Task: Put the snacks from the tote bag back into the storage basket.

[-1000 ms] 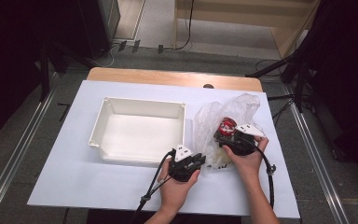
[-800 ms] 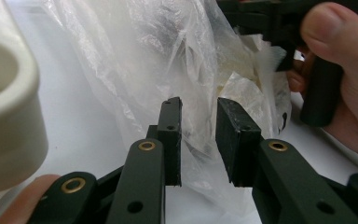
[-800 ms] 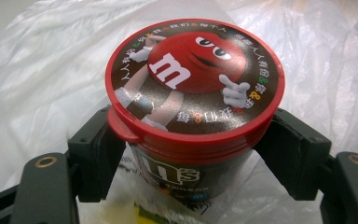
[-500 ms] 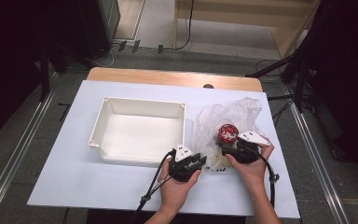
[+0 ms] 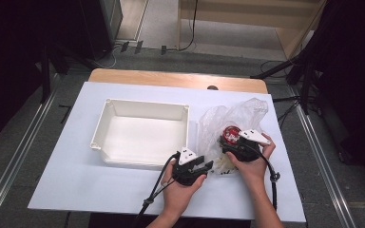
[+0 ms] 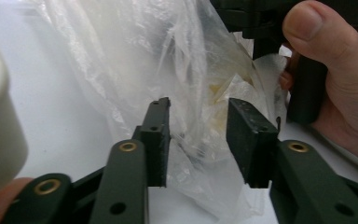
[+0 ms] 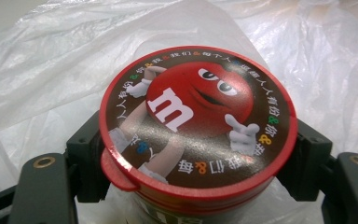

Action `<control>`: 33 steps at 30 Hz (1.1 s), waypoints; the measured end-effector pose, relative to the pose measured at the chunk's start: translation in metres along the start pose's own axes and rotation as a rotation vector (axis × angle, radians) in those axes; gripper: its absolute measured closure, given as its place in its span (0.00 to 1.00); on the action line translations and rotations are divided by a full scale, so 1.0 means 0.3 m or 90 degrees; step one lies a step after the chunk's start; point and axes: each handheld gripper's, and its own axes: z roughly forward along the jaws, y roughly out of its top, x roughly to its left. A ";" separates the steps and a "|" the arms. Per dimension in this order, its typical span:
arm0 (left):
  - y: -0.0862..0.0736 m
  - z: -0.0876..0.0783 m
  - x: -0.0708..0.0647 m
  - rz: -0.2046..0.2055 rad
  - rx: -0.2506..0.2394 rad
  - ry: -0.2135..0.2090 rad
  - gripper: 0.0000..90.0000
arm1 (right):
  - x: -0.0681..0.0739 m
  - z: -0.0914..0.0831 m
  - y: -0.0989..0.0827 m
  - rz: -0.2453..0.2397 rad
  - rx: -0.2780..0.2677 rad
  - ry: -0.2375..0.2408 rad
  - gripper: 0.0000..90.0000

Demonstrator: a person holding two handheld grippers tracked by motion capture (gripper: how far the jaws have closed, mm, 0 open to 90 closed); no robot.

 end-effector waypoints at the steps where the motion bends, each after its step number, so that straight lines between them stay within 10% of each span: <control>1: 0.000 -0.001 -0.001 0.005 -0.001 -0.004 0.65 | 0.000 -0.004 0.000 0.001 0.000 -0.002 0.29; 6: -0.007 -0.017 -0.034 0.047 0.006 0.003 0.51 | 0.002 -0.040 0.013 -0.001 -0.009 0.010 0.29; 33: -0.002 -0.115 -0.044 0.097 -0.033 -0.021 0.26 | 0.013 -0.259 0.151 -0.017 -0.067 0.055 0.29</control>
